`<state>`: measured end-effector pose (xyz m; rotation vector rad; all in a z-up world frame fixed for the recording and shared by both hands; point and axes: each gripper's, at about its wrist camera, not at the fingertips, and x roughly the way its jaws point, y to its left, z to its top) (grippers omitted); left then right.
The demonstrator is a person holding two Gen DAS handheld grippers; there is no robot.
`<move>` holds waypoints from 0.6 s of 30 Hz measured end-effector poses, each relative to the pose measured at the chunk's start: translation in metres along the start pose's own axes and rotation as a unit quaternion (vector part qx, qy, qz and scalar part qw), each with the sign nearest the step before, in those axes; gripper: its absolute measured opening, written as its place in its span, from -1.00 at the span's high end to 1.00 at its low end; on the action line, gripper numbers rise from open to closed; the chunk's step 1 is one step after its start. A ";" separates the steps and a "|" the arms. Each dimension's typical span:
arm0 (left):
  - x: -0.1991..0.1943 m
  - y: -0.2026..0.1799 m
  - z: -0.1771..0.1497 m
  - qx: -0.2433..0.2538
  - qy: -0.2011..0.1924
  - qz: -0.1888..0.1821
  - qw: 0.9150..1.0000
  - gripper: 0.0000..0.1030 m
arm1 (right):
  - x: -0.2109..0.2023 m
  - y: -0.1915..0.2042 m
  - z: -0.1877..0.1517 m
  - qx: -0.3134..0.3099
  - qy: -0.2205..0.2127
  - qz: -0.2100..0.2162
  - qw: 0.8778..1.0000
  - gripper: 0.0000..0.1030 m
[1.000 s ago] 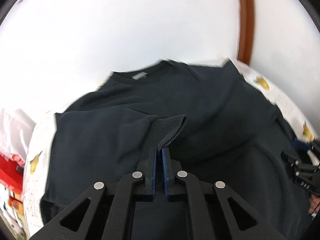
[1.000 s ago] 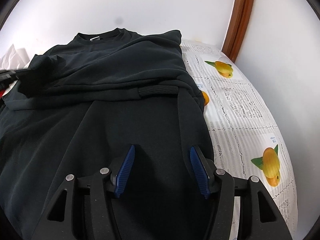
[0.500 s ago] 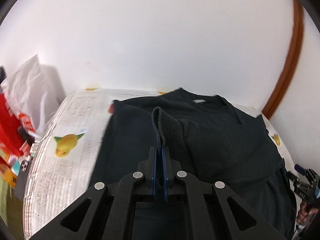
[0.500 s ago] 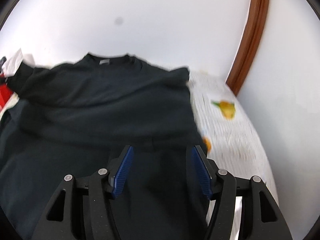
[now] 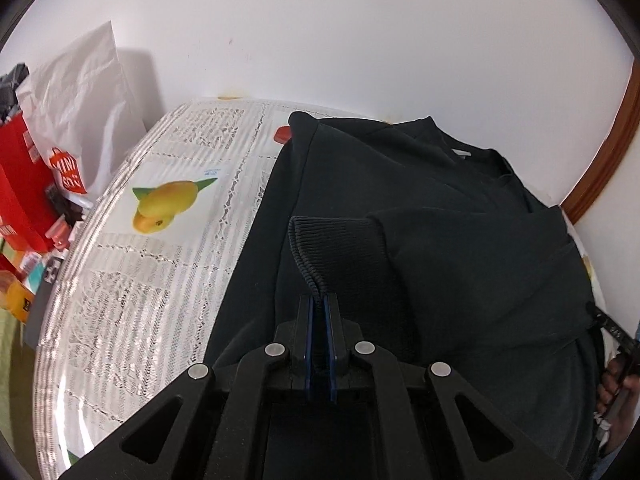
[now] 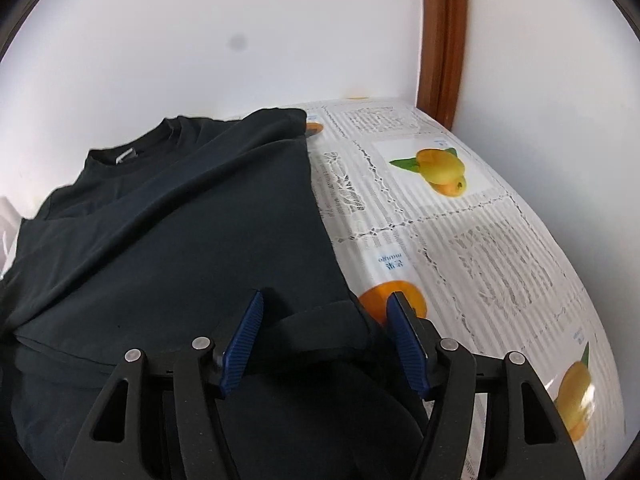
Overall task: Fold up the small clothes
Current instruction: 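Pull the cuff toward the hem with the left gripper and release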
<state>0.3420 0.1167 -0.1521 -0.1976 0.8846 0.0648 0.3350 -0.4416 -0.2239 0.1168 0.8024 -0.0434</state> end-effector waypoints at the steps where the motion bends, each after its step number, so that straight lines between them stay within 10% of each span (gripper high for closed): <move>1: -0.001 -0.002 0.000 0.005 -0.003 0.013 1.000 0.83 | -0.003 0.000 -0.001 -0.002 0.001 0.002 1.000 -0.24; 18: -0.056 -0.023 -0.030 0.065 -0.036 0.000 0.997 0.83 | -0.085 -0.011 -0.052 -0.070 0.013 0.006 0.997 -0.24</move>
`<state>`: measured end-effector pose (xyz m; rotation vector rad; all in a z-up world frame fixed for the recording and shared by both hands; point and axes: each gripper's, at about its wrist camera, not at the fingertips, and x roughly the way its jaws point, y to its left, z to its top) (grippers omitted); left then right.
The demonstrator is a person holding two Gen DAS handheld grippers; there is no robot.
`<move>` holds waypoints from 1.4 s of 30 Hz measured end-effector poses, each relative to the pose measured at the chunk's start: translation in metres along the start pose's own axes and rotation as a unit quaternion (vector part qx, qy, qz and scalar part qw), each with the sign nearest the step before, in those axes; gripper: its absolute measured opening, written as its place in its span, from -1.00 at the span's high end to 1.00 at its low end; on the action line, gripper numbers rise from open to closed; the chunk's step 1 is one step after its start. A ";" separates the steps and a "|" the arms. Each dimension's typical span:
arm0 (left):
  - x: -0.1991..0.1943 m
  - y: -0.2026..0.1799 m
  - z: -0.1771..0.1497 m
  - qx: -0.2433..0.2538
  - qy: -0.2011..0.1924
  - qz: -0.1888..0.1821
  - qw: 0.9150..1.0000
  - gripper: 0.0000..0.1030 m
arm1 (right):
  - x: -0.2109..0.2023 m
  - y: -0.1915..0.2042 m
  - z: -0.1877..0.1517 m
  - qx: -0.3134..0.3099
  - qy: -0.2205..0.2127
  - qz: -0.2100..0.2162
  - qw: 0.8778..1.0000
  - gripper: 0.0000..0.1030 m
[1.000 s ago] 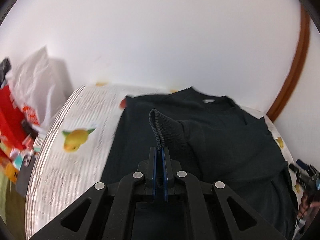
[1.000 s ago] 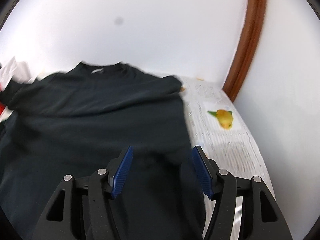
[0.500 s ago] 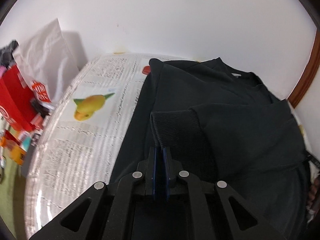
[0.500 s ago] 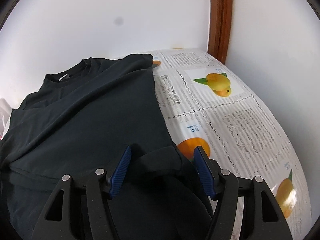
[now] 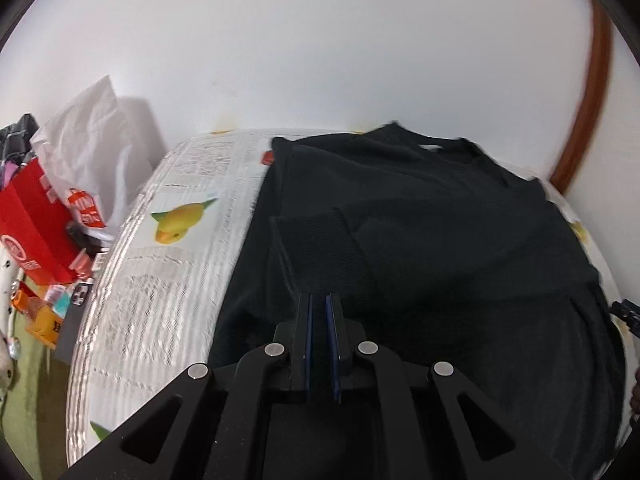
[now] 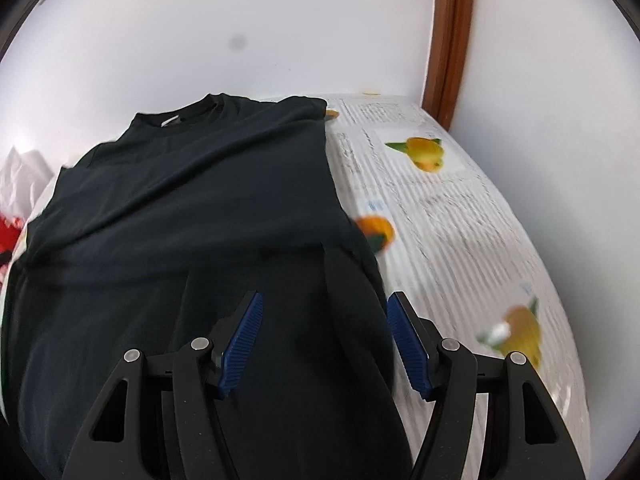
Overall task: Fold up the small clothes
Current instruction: 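Pull the cuff toward the hem with the left gripper and release, then move both grippers down to the sweatshirt hem, then grasp the sweatshirt hem with the left and right grippers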
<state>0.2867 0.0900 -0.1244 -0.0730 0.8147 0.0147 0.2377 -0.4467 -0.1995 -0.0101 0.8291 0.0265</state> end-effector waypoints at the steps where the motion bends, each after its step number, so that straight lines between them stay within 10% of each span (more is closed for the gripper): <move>1: -0.006 0.000 -0.004 0.003 0.000 -0.003 1.000 0.83 | -0.008 -0.002 -0.010 -0.007 -0.002 -0.007 1.000 -0.24; 12: -0.060 0.018 -0.072 -0.015 0.017 -0.005 1.000 0.07 | -0.041 -0.037 -0.095 0.036 0.012 0.015 0.999 -0.48; 31: -0.080 0.018 -0.176 0.006 0.065 -0.021 0.998 0.05 | -0.050 -0.005 -0.143 0.020 -0.003 0.040 0.999 -0.47; 36: -0.081 0.003 -0.179 0.032 0.059 0.001 0.998 0.11 | -0.055 0.009 -0.148 -0.017 -0.021 0.034 0.999 0.06; 39: -0.083 0.003 -0.178 0.026 0.060 -0.001 0.998 0.76 | -0.058 0.006 -0.146 -0.014 -0.012 0.039 0.999 0.79; 42: -0.091 0.007 -0.176 0.015 0.048 -0.005 0.999 0.87 | -0.067 -0.005 -0.145 0.004 -0.017 0.064 0.998 0.82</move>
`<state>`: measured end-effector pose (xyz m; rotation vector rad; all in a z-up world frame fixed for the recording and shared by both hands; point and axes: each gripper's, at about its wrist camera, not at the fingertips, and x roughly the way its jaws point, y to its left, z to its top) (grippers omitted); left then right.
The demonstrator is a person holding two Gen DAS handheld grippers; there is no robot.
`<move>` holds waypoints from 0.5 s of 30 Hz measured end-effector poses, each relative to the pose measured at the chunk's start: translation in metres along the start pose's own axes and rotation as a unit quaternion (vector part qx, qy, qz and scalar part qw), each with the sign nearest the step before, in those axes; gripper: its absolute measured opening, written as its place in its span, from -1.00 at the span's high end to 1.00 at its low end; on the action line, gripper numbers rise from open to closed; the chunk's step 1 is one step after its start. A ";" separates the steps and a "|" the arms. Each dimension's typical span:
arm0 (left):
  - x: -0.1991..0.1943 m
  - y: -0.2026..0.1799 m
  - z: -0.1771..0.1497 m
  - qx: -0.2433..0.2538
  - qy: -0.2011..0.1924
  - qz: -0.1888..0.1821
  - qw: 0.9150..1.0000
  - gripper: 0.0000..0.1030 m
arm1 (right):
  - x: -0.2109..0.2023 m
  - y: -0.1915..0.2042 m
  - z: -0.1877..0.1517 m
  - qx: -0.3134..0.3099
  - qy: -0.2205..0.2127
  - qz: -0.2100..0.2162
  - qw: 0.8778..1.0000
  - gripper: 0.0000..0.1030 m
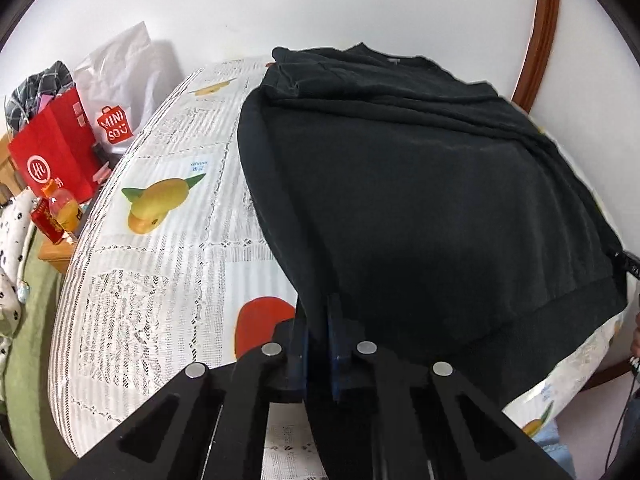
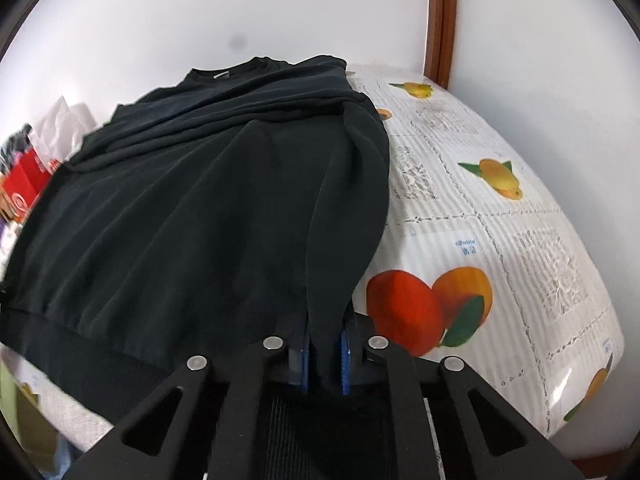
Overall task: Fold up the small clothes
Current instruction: 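Grasp the sweatshirt hem with the left and right grippers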
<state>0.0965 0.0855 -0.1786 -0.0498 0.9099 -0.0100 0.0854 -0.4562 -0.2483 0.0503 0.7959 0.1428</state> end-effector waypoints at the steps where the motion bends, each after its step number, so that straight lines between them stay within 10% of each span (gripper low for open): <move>1: -0.005 0.002 0.000 -0.006 -0.010 -0.006 1.000 0.87 | -0.005 -0.004 0.000 0.005 -0.005 0.008 1.000 0.83; 15: -0.108 0.022 0.020 -0.014 -0.154 -0.087 0.984 0.88 | -0.109 -0.045 0.014 0.065 -0.135 0.125 0.981 0.84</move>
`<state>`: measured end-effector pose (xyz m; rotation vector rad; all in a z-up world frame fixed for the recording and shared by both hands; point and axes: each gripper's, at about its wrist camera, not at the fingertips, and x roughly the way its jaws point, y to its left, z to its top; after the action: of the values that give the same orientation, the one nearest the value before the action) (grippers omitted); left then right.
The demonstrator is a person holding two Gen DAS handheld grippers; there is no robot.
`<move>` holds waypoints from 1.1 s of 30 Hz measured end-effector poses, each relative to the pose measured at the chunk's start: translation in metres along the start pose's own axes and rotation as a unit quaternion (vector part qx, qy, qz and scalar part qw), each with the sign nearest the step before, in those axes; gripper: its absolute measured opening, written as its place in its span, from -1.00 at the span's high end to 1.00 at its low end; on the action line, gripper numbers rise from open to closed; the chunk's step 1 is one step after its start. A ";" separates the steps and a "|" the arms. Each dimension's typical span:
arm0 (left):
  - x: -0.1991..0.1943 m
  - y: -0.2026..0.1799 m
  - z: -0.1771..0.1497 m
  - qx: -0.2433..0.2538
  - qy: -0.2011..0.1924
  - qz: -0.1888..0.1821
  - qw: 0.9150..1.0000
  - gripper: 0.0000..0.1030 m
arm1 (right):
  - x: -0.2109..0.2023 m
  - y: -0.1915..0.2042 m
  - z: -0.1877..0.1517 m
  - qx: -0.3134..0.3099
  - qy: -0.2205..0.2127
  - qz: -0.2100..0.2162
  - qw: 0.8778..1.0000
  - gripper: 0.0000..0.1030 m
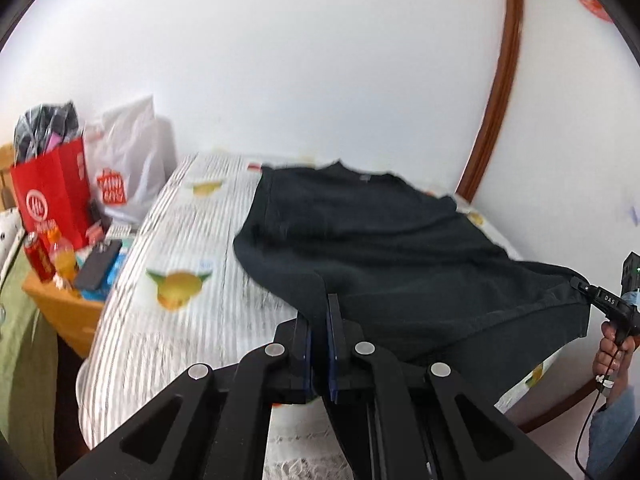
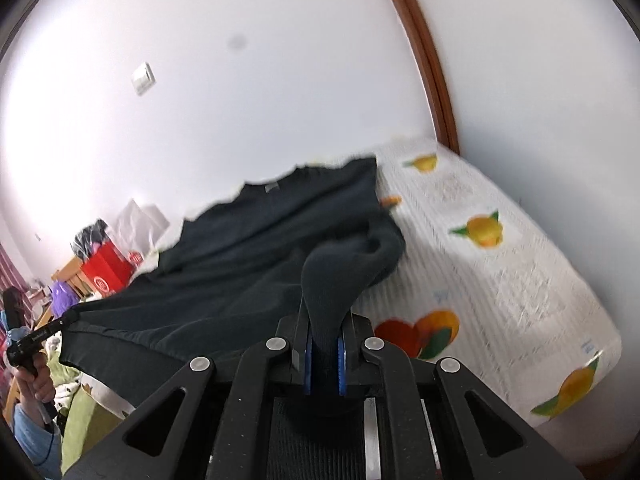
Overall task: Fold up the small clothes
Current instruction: 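Grasp the sweatshirt hem with the left and right grippers, then fold the held hem up over the body toward the collar, then open both grippers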
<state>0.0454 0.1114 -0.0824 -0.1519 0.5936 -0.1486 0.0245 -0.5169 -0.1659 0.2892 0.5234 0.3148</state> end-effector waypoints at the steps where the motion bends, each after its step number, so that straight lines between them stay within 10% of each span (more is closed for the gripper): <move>1: 0.002 -0.003 0.005 0.004 -0.005 0.004 1.000 0.88 | 0.000 0.002 0.004 -0.001 -0.005 -0.002 1.000 0.84; 33: 0.143 0.000 0.112 -0.021 0.009 0.084 0.996 0.87 | 0.147 -0.003 0.120 0.017 -0.014 -0.044 0.999 0.83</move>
<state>0.2255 0.0964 -0.0684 -0.1401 0.6248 0.0261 0.2098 -0.4887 -0.1324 0.3017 0.5131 0.2170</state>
